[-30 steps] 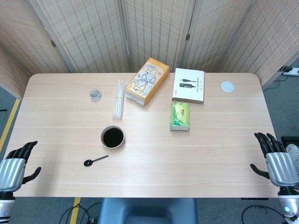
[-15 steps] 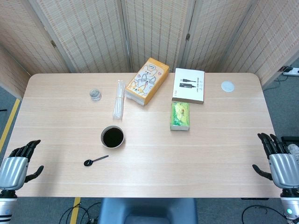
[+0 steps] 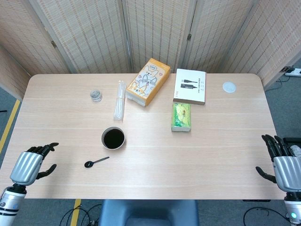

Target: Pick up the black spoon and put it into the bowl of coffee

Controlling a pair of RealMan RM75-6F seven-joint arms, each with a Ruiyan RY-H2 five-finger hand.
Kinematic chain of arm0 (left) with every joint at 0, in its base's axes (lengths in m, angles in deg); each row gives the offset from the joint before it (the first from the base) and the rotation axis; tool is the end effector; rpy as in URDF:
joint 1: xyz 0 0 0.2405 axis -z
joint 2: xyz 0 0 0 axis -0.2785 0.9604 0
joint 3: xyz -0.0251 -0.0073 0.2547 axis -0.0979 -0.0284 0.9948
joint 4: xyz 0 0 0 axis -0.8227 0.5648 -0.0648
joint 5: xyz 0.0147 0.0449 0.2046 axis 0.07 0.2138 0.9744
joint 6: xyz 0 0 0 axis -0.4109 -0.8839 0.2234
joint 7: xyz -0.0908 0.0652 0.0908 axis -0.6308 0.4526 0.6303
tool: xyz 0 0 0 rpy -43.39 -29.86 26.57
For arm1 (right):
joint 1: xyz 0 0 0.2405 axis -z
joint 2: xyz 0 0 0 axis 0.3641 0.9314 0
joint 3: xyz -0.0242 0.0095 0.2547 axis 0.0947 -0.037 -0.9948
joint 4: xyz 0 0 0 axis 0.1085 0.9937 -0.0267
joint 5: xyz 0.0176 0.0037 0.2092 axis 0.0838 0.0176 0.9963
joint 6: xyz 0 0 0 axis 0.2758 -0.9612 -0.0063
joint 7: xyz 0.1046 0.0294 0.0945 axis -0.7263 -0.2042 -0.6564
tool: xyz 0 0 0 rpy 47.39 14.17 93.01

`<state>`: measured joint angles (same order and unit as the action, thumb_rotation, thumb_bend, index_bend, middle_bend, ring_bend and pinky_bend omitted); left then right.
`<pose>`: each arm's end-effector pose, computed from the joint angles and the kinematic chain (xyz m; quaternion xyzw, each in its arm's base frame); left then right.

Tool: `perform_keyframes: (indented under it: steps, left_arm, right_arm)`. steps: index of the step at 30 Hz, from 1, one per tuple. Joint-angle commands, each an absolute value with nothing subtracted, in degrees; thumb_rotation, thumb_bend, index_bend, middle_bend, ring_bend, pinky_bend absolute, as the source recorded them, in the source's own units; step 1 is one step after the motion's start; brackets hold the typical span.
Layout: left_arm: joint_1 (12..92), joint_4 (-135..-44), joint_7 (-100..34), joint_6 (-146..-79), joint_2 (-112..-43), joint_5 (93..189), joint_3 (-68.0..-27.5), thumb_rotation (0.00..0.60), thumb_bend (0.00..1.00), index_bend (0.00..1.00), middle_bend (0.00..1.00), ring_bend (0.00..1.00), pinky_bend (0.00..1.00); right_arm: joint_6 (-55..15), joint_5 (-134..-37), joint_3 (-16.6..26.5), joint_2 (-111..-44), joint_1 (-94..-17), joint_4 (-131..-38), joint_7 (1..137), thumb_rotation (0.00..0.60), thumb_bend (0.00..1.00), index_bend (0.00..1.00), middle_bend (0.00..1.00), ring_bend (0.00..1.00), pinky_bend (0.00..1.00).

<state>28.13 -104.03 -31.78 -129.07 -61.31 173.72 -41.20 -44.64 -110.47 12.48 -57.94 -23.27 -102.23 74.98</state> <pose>-0.2891 0.2132 0.1301 -0.6851 -0.3207 -0.3950 0.5213 -0.3132 -0.1644 0.1676 0.5999 -0.3499 0.3722 0.6158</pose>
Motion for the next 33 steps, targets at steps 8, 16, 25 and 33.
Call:
perform_keyframes:
  steps: [8, 16, 25, 33]
  left_arm:
    - [34.75, -102.66, -34.99, -119.29, -61.17, 177.40, -38.27, 0.600, 0.40, 0.36, 0.90, 0.88, 0.97]
    - [38.59, -100.64, -35.76, -114.84, -64.87, 177.96, -37.84, 0.600, 0.42, 0.36, 0.91, 0.89, 0.97]
    - [42.91, -99.70, -33.98, -105.64, -70.08, 171.10, -39.56, 0.600, 0.41, 0.35, 0.93, 0.91, 0.98]
    - [45.89, -98.17, -33.20, -98.44, -72.51, 164.02, -40.85, 0.600, 0.41, 0.34, 0.94, 0.91, 0.98]
  right_arm:
    - [-44.41, -110.54, 12.51, -57.85, -23.26, -102.98, 75.83, 0.600, 0.08, 0.08, 0.11, 0.12, 0.22]
    - [-44.15, -110.68, 12.60, -58.06, -23.30, -103.25, 76.38, 0.600, 0.08, 0.08, 0.11, 0.14, 0.22]
    - [-44.92, -110.84, 12.74, -57.83, -22.69, -103.13, 75.88, 0.600, 0.08, 0.08, 0.11, 0.15, 0.22]
    - [-45.58, -110.35, 12.76, -57.91, -21.91, -102.32, 74.94, 0.600, 0.08, 0.08, 0.11, 0.16, 0.22]
